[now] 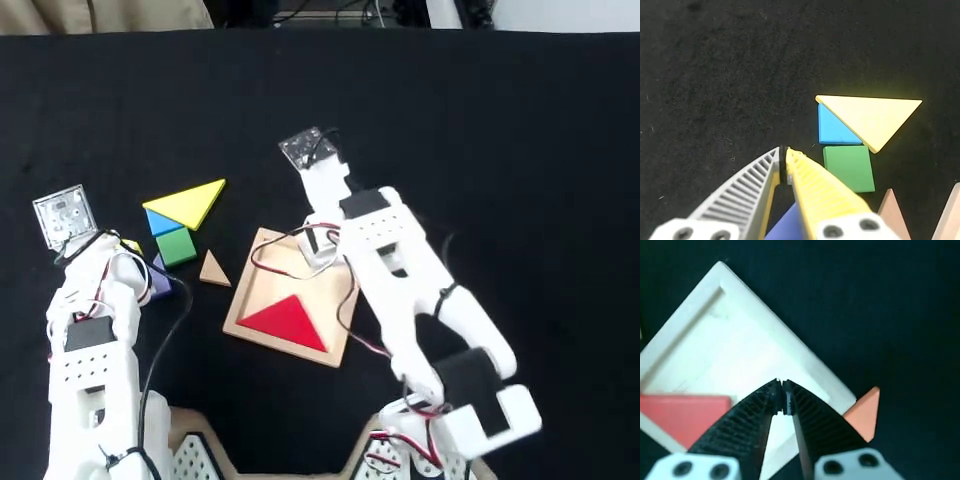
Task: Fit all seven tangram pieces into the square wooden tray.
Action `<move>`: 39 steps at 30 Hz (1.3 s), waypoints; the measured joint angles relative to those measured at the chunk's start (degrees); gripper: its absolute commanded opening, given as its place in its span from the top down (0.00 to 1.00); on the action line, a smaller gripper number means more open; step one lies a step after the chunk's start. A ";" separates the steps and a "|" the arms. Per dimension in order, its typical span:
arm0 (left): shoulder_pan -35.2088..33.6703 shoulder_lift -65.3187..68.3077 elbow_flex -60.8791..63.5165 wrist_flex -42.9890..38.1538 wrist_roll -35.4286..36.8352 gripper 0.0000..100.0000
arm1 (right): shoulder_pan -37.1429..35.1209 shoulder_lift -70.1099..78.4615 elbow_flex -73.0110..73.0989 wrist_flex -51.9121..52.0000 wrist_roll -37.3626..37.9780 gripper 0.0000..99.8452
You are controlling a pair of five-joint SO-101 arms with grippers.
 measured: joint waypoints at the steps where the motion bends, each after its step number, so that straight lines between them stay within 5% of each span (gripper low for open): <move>1: 0.00 0.00 0.00 0.00 0.00 0.97 | 0.18 0.70 -1.32 0.00 -0.09 0.99; 13: 0.00 0.00 0.00 0.00 0.00 0.97 | 0.09 12.40 -11.78 3.16 -0.62 0.99; 21: 0.44 0.00 0.00 0.00 0.00 0.97 | 0.18 13.89 -18.81 13.19 -8.62 0.99; 39: 0.79 0.00 0.00 0.00 0.00 0.97 | -3.25 13.89 -15.03 9.85 -8.88 0.99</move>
